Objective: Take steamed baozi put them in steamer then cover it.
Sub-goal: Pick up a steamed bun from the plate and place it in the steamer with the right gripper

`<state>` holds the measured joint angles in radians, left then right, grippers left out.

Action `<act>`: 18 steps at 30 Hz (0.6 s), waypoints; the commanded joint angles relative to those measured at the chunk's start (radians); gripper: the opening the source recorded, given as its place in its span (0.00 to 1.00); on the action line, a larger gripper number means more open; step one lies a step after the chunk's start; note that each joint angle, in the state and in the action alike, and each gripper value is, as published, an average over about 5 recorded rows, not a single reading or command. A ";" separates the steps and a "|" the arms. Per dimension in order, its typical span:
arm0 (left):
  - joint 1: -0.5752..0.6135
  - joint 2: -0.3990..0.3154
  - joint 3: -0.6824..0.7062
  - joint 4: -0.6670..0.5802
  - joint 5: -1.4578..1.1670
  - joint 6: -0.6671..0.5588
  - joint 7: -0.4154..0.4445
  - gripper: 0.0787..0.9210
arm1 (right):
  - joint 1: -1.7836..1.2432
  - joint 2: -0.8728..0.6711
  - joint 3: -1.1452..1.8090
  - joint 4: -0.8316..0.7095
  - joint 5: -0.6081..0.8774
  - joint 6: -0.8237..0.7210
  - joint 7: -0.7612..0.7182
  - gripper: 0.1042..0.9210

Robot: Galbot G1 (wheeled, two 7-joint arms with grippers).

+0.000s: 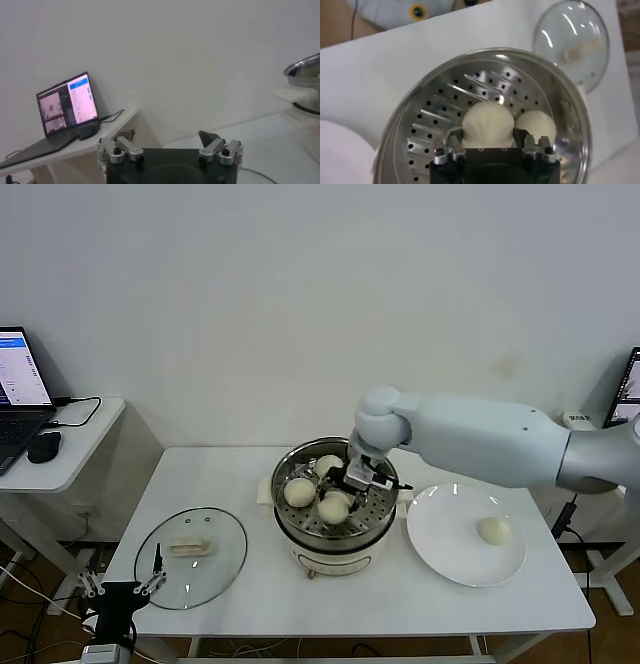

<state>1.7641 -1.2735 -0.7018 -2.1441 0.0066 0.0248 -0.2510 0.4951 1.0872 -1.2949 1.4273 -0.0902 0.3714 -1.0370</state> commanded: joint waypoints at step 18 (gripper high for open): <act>-0.009 0.013 -0.001 0.002 -0.001 0.000 0.000 0.88 | 0.112 -0.136 0.060 0.030 0.125 -0.188 -0.062 0.88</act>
<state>1.7549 -1.2629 -0.7026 -2.1421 0.0057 0.0237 -0.2515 0.5367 1.0500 -1.2766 1.4493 -0.0804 0.3782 -1.0523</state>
